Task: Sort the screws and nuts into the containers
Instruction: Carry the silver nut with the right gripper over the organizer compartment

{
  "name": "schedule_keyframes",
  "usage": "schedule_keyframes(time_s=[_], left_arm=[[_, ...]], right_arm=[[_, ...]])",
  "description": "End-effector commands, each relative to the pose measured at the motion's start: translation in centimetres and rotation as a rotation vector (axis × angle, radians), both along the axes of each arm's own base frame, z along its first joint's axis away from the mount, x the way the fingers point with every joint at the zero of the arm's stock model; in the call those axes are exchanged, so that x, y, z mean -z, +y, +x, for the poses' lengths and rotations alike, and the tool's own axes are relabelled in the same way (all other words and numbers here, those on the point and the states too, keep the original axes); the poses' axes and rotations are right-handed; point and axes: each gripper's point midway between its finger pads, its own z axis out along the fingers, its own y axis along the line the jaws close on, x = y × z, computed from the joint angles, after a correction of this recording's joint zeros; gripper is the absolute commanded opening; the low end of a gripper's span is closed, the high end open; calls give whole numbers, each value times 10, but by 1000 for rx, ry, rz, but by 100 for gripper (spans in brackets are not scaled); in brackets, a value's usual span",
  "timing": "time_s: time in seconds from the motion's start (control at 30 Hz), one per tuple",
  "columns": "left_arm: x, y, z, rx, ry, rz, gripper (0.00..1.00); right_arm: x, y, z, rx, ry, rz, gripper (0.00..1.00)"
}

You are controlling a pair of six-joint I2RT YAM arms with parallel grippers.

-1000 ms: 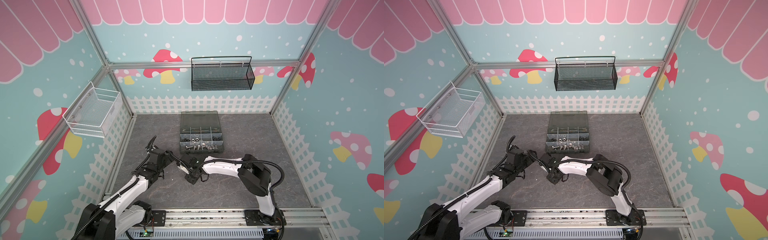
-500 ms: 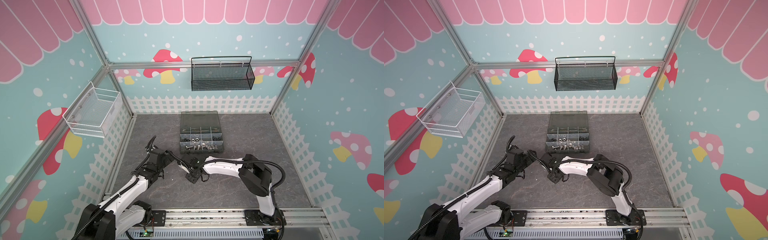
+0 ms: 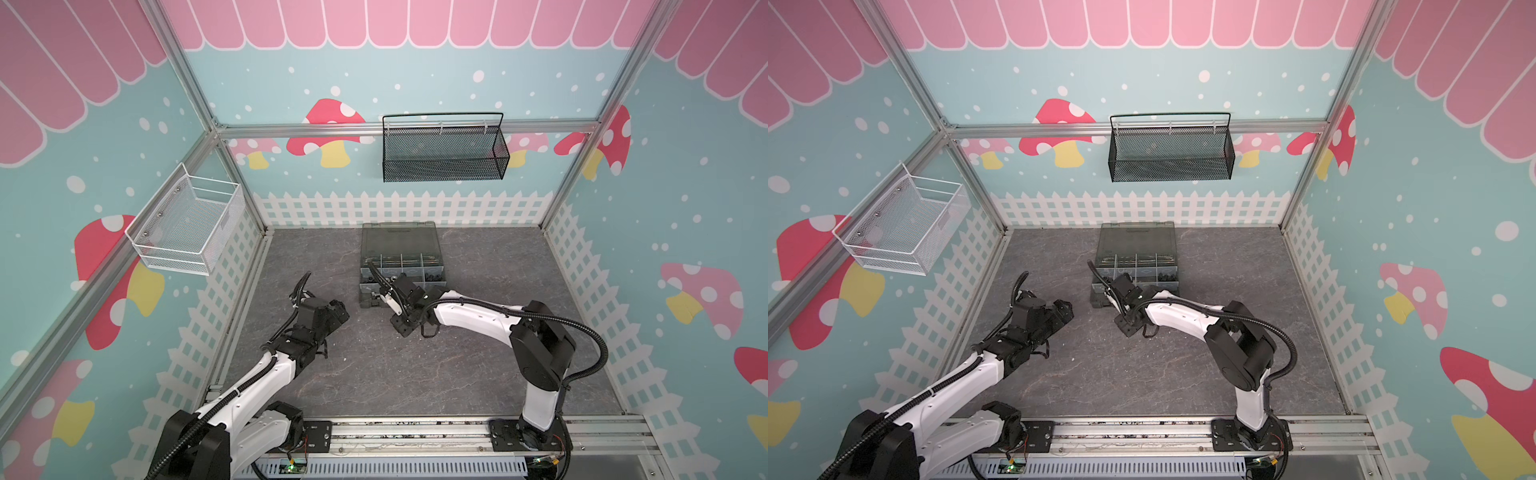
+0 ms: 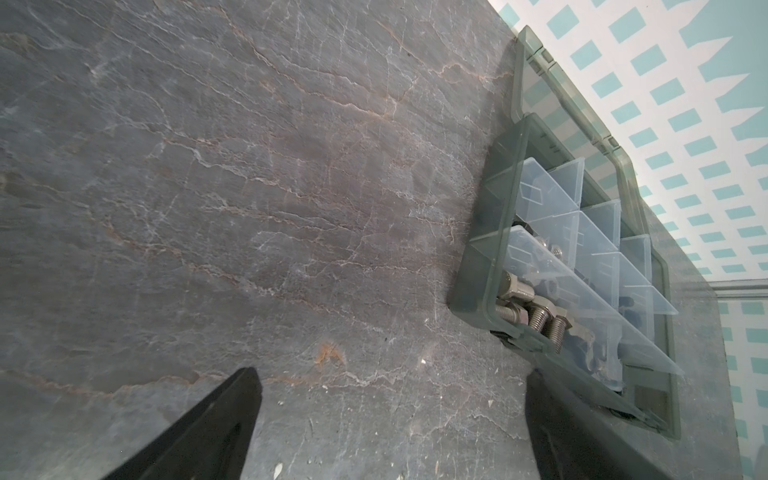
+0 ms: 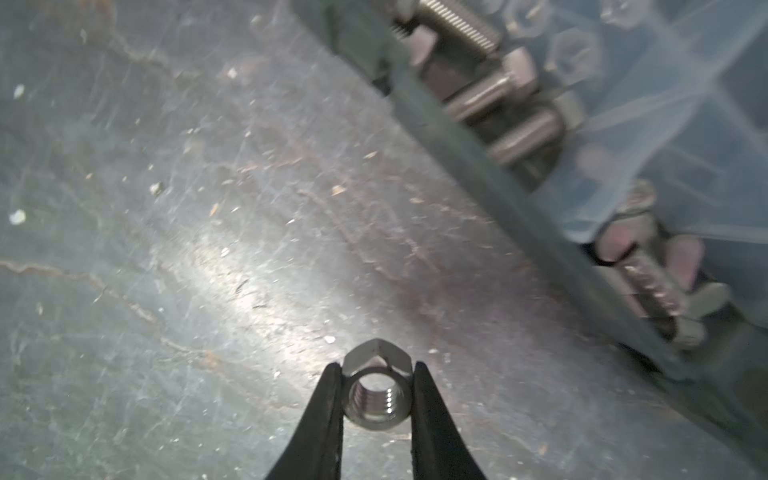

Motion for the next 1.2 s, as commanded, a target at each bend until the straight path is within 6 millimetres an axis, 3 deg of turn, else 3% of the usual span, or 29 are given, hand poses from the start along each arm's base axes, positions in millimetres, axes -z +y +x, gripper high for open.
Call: schedule_keyframes(time_s=[0.0,0.23,0.37,0.6,0.9,1.17], left_arm=[[1,5,-1,-31,-6,-12,100],[-1,3,1,-23,-5,-14,100],[0,3,1,-22,-2,-15,100],[0,4,1,-24,-5,-15,100],[-1,4,0,-22,-8,-17,100],[-3,6,0,-25,-12,-18,100]], right_arm=[[-28,-4,32,35,-88,46,0],[-53,-4,86,90,-171,95,0],[-55,6,111,97,-185,115,0],[-53,23,140,90,-186,159,0],[-27,33,163,91,-176,119,1],[-6,34,175,96,-168,83,10]])
